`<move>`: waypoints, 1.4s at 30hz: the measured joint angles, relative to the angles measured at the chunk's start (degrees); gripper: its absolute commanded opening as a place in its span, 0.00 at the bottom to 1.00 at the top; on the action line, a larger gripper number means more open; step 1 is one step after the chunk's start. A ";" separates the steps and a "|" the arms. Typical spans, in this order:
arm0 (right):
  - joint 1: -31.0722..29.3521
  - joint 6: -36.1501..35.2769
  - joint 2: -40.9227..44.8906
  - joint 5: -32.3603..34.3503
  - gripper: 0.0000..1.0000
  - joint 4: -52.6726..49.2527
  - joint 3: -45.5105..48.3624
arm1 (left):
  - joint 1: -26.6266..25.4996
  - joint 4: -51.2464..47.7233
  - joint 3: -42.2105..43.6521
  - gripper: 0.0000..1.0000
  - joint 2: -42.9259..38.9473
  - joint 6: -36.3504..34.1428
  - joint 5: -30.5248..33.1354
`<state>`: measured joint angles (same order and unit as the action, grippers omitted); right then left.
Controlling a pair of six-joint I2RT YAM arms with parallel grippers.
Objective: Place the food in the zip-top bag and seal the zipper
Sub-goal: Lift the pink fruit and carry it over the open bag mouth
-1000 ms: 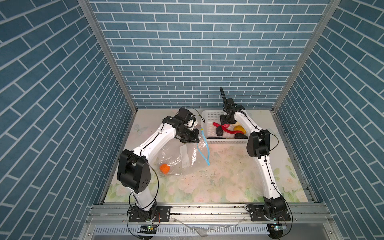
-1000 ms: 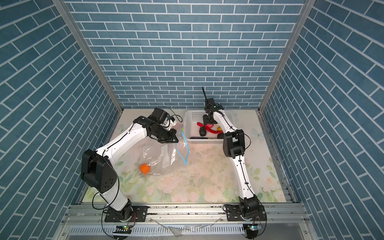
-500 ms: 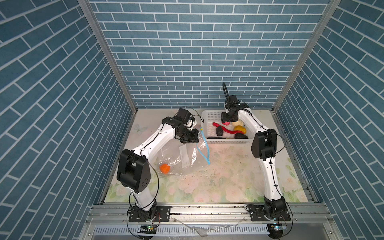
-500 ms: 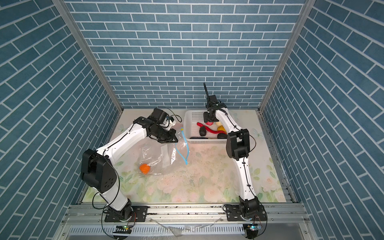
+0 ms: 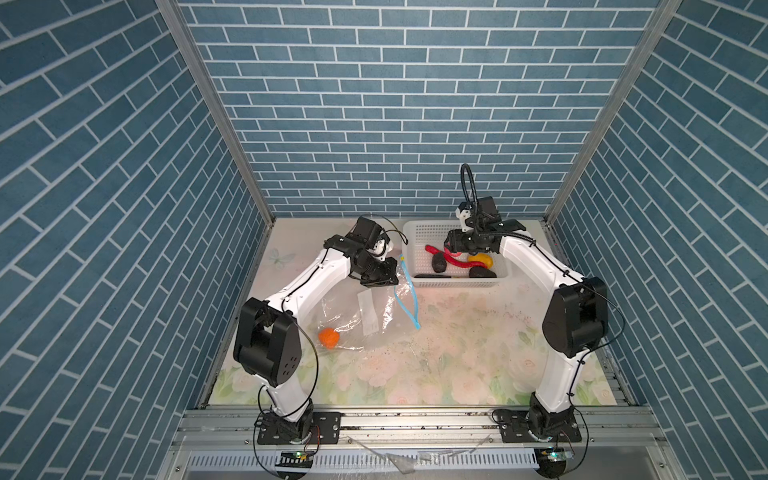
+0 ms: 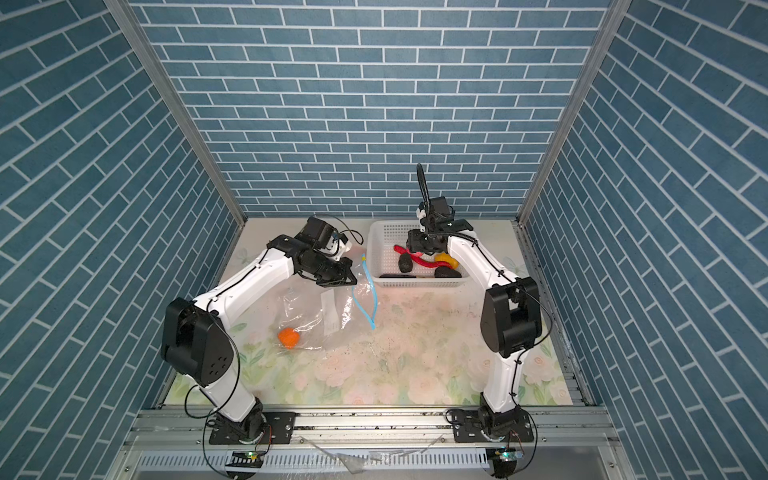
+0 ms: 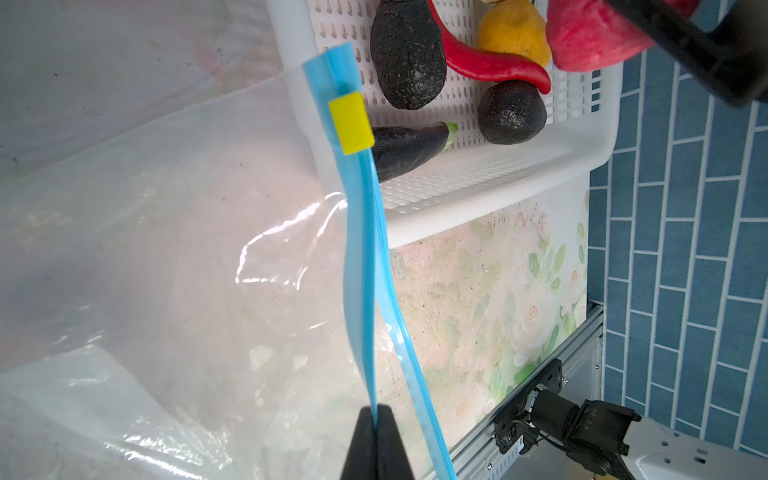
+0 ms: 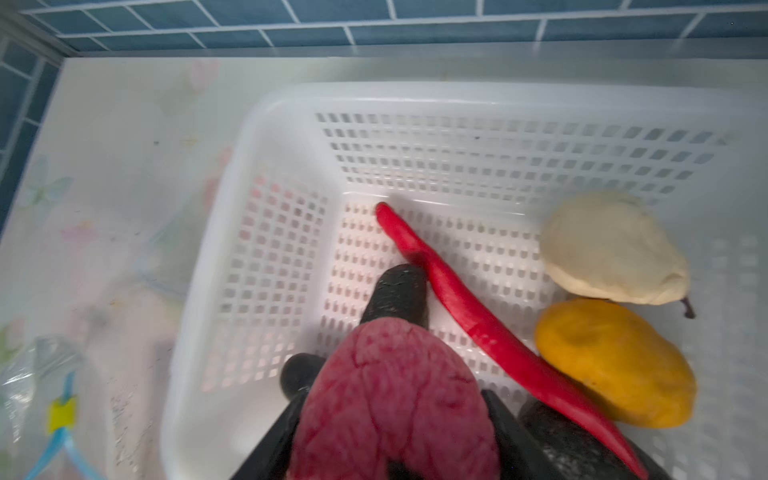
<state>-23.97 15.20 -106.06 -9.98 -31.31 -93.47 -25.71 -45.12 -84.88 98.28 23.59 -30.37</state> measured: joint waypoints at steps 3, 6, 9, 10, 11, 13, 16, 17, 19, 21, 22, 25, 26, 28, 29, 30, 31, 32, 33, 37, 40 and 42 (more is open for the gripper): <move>-2.29 -0.02 3.85 -2.69 0.55 3.19 4.74 | 0.00 0.02 -0.04 0.00 0.11 0.04 -0.33; -4.42 -0.02 6.95 -5.95 0.55 6.80 9.53 | 0.00 0.02 -0.04 0.00 0.11 0.17 -0.46; -6.38 0.00 9.03 -9.44 0.54 10.01 13.49 | 0.00 0.02 -0.04 0.00 0.11 0.26 -0.55; -6.91 0.00 9.38 -10.56 0.54 10.95 14.40 | 0.00 0.02 -0.04 0.00 0.11 0.35 -0.59; -7.43 0.02 9.62 -11.61 0.54 11.96 15.23 | -0.02 0.02 -0.04 0.00 0.11 0.44 -0.61; -8.33 0.09 9.66 -13.42 0.53 13.64 16.50 | 0.00 0.02 -0.07 0.00 0.11 0.59 -0.63; -9.31 0.98 9.66 -15.61 0.53 15.21 17.92 | 0.00 0.00 -0.07 0.00 0.11 0.68 -0.63; -9.57 1.09 9.66 -16.28 0.53 15.91 18.32 | 0.00 0.02 -0.07 0.00 0.11 0.70 -0.61; -10.10 1.53 9.66 -17.42 0.51 17.14 19.08 | 0.00 0.02 -0.07 0.00 0.11 0.83 -0.61; -10.49 2.14 9.64 -18.62 0.51 18.14 19.78 | 0.00 0.02 -0.07 0.00 0.11 0.96 -0.61; -10.69 2.56 9.62 -19.26 0.51 18.69 20.09 | 0.00 0.02 -0.07 0.00 0.11 1.03 -0.63; -11.19 3.08 9.51 -20.70 0.50 20.06 20.61 | 0.00 0.02 -0.07 0.00 0.11 1.07 -0.61; -11.43 3.17 9.51 -21.07 0.50 20.48 20.83 | 0.00 0.02 -0.07 0.00 0.11 1.09 -0.61; -11.89 3.50 9.49 -21.79 0.50 21.27 21.33 | 0.00 0.02 -0.07 0.00 0.09 1.09 -0.61; -12.09 3.58 9.44 -22.14 0.50 21.66 21.62 | 0.00 0.02 -0.07 0.00 0.09 1.09 -0.61; -12.26 3.63 9.42 -22.47 0.50 21.99 21.92 | 0.00 0.02 -0.07 0.00 0.07 1.09 -0.61; -12.44 3.63 9.38 -22.80 0.50 22.38 22.29 | 0.00 0.00 -0.07 0.00 0.02 1.09 -0.55; -12.55 3.65 9.27 -23.06 0.50 22.62 22.60 | 0.00 -0.07 -0.07 0.00 -0.04 1.11 -0.37; -12.66 3.65 9.11 -23.30 0.50 22.82 22.82 | 0.04 -0.09 -0.07 0.00 -0.15 1.14 -0.35; -12.81 3.63 8.07 -23.91 0.50 23.28 23.43 | 0.09 0.00 -0.07 0.00 -1.16 1.29 -0.37; -13.03 3.61 7.43 -24.44 0.50 23.26 23.69 | 0.09 0.02 -0.07 0.00 -1.84 1.36 -0.39; -13.18 3.56 7.13 -24.81 0.50 23.23 23.69 | 0.09 0.07 -0.07 0.00 -2.05 1.46 -0.52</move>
<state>-37.15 18.76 -98.94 -34.79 -8.08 -69.78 -25.63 -45.06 -84.95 96.23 25.06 -30.89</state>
